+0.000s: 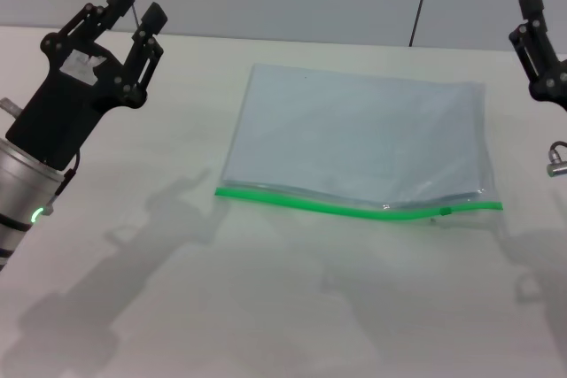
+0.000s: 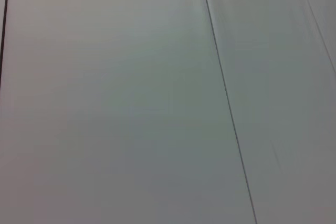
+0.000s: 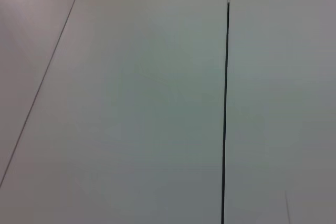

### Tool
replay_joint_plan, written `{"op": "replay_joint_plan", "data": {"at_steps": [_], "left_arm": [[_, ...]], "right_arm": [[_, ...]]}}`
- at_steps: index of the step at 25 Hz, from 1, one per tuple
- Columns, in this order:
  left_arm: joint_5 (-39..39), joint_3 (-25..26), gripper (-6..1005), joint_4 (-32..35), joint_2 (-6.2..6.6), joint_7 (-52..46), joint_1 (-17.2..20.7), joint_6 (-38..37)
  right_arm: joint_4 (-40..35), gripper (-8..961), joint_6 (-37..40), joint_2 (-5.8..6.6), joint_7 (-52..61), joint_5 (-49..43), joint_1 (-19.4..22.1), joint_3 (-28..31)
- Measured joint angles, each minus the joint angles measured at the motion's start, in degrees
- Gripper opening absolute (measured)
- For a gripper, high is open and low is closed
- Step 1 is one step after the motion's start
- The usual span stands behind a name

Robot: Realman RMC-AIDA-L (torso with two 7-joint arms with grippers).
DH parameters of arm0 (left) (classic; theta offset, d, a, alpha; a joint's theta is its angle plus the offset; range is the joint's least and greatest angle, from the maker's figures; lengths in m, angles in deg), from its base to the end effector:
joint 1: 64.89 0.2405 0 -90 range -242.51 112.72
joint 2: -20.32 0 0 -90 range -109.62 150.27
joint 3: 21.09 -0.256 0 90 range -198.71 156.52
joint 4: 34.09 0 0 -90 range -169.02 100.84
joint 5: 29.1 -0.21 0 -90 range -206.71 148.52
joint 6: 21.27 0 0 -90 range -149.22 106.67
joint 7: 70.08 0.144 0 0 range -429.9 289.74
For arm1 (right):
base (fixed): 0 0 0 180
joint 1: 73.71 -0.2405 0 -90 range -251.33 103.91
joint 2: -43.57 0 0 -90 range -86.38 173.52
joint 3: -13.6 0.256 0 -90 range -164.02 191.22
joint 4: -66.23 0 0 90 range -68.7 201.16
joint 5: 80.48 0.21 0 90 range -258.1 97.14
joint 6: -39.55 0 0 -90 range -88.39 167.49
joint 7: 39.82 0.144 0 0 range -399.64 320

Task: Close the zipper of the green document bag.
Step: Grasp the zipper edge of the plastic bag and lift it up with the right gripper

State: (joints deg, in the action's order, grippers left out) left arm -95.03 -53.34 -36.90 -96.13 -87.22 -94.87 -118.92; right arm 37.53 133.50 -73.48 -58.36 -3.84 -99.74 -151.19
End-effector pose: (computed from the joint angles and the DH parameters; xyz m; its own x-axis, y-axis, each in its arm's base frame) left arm -0.2696 0.3128 0.0150 0.5611 -0.3922 0.7289 0.5345 -0.5007 -0.6809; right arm 0.2246 0.2963 -0.0234 0.6338 0.5139 -0.5781 -0.5633 -0.2055 -0.8003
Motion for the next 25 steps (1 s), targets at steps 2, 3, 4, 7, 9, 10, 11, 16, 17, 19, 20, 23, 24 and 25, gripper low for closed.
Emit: {"op": "replay_joint_plan", "data": {"at_steps": [2,3,4,7,9,10,11,16,17,19,20,23,24,25], "left_arm": [[0.03,0.03,403,0.0,0.0,0.0,0.0,0.0],[0.05,0.05,403,0.0,0.0,0.0,0.0,0.0],[0.09,0.1,403,0.0,0.0,0.0,0.0,0.0],[0.1,0.21,403,0.0,0.0,0.0,0.0,0.0],[0.11,0.3,403,0.0,0.0,0.0,0.0,0.0],[0.11,0.33,403,0.0,0.0,0.0,0.0,0.02],[0.11,0.35,403,0.0,0.0,0.0,0.0,0.05],[0.11,0.52,402,0.0,0.0,0.0,0.03,0.18],[0.11,0.56,402,0.0,0.01,0.0,0.11,0.18],[0.12,0.65,402,0.04,0.07,0.0,0.32,0.18],[0.14,0.69,402,0.12,0.08,0.0,0.41,0.18],[0.22,0.73,402,0.25,0.05,0.08,0.5,0.18],[0.22,0.73,402,0.25,0.05,0.08,0.5,0.18],[0.27,0.76,402,0.27,0.05,0.11,0.51,0.18]], "right_arm": [[0.09,852,0.0,0.05,0.0,0.02,-0.04,0.0],[0.16,853,-0.01,0.06,0.0,0.02,-0.06,0.0],[0.24,854,-0.02,0.07,0.0,0.02,-0.08,0.0],[0.6,856,-0.03,0.07,0.0,-0.04,-0.2,0.0],[0.87,857,-0.05,0.07,-0.1,-0.04,-0.33,0.0],[1.05,857,-0.05,0.08,-0.22,-0.05,-0.37,0.0],[1.34,858,-0.08,0.08,-0.39,-0.08,-0.43,0.0],[3.11,856,-2.93,0.06,-3.23,-0.13,-0.64,0.0],[3.14,856,-4.47,0.08,-5.15,-0.12,-0.64,0.0],[3.0,854,-7.73,0.05,-11.04,0.06,-0.47,0.0],[2.93,854,-9.31,-0.01,-14.76,0.17,-0.23,0.0],[2.77,853,-12.74,-0.26,-29.22,1.79,1.2,0.11],[2.77,852,-12.74,-0.26,-29.22,1.79,1.2,0.11],[2.8,852,-13.45,-0.28,-32.31,2.39,1.58,0.09]]}}
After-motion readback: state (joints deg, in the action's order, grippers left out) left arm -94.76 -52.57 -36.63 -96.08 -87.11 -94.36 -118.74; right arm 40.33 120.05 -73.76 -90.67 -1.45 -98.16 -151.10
